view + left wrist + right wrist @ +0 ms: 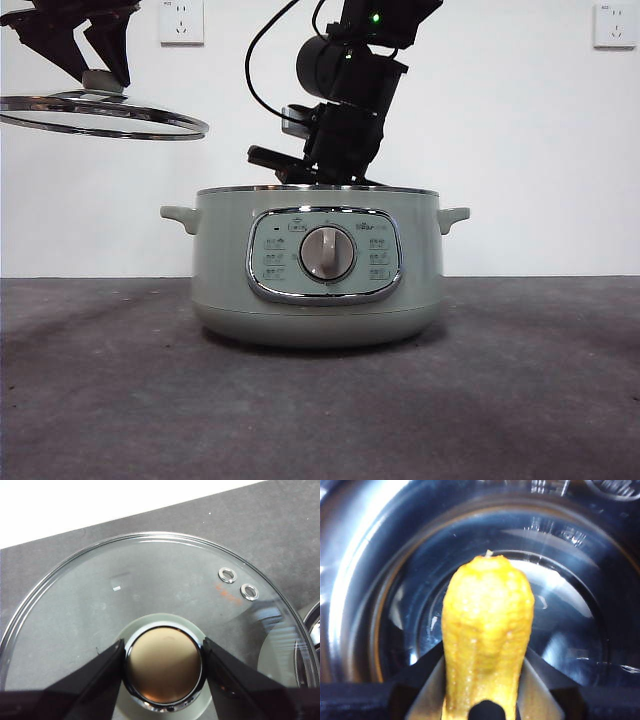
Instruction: Pick up the corn,open the lid,put the corn in the pot,close the lid
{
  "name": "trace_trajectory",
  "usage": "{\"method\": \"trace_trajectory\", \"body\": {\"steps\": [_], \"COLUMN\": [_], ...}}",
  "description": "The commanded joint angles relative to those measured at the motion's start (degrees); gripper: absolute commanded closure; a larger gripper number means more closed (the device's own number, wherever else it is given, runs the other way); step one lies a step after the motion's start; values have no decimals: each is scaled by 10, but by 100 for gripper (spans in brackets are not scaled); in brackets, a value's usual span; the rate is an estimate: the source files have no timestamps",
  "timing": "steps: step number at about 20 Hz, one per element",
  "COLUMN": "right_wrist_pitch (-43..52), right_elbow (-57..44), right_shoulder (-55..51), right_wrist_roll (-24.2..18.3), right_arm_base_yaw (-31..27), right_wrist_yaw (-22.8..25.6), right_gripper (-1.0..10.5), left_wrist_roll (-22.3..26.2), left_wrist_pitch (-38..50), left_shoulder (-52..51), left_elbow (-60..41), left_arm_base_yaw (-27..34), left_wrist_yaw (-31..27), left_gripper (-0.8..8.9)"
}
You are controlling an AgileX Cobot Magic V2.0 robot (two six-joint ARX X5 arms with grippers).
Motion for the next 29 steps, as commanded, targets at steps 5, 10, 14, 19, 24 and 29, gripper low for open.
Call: {"method": "trace_trajectory", "body": {"steps": [5, 10, 14, 19, 24, 29], "right_wrist_pitch": [-7, -11, -109, -249, -261, -261], "right_elbow": [2, 3, 90, 102, 68, -72], "right_shoulder": [15, 15, -23, -158, -314, -478], "right_wrist_roll": [0, 14, -4, -21, -24, -15], "right_arm_base_yaw": [2, 2, 19, 52, 68, 81], "right_wrist_yaw": [-1, -1, 59, 211, 231, 230], "right_gripper": [894, 398, 411, 963, 955, 955], "left_wrist_roll": [-4, -9, -14, -17, -18, -21], "left_wrist_pitch": [21, 21, 16, -3, -33, -43], "left_shoulder": [-13, -13, -13, -13, -12, -10], "left_elbow": [7, 7, 7, 7, 7, 7], "left_arm_base_yaw": [-8, -33, -58, -88, -132, -195], "left_wrist_yaw": [35, 34, 34, 34, 34, 34], "left_gripper": [826, 826, 826, 826, 826, 826]}}
